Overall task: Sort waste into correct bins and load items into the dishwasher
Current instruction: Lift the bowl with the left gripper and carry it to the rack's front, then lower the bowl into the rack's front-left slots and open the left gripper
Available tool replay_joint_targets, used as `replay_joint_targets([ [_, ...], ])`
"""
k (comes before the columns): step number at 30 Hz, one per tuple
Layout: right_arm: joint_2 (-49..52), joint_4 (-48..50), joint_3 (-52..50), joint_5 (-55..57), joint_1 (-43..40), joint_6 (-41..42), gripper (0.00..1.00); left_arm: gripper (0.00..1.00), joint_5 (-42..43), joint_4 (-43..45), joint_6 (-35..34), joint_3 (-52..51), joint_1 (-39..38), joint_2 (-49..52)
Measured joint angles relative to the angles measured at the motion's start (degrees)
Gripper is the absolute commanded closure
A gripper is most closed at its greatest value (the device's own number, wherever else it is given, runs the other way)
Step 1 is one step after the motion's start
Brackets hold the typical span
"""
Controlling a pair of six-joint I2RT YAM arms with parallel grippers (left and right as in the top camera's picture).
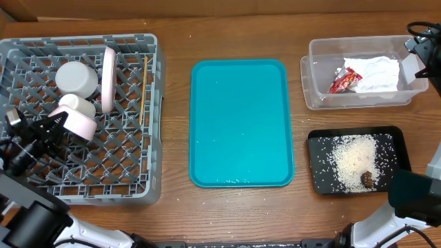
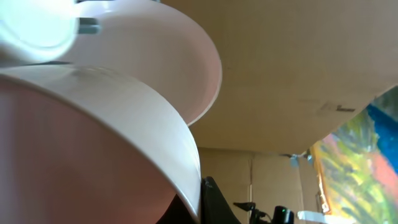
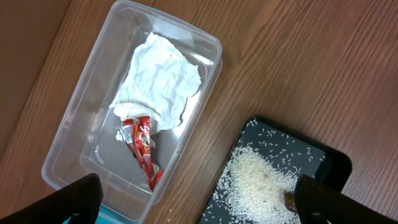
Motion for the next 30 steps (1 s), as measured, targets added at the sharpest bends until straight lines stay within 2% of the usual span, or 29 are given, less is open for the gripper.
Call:
replay_joint_targets([
  [7,0.0,0.0,0.0,0.0,0.0,0.0,0.0,0.96,-0.4,0.4,0.6,-0.1,1.7,0.6],
  [10,0.0,0.0,0.0,0.0,0.0,0.0,0.0,0.88,-0.6,0.7,0.6,-0.1,2.8,0.6],
  [12,0.0,0.0,0.0,0.0,0.0,0.0,0.0,0.75,-0.8,0.9,0.7,-0.1,3.8,0.6],
  [13,0.0,0.0,0.0,0.0,0.0,0.0,0.0,0.65,-1.1,0.9,0.7,-0.1,4.4,0.6],
  [14,0.0,0.0,0.0,0.0,0.0,0.0,0.0,0.39,-1.5,0.9,0.7,-0.1,5.1,0.6],
  [16,0.0,0.0,0.0,0.0,0.0,0.0,0.0,0.21,-2.9,1.2,1.0,-0.1,6.4,0.6],
  [27,0.0,0.0,0.0,0.0,0.0,0.0,0.0,0.21,-6.5,1.1,0.2,-0.2,8.0,0.6],
  [30,0.0,0.0,0.0,0.0,0.0,0.0,0.0,0.23,-8.3,0.3,-2.6,0.7,9.4,0.6],
])
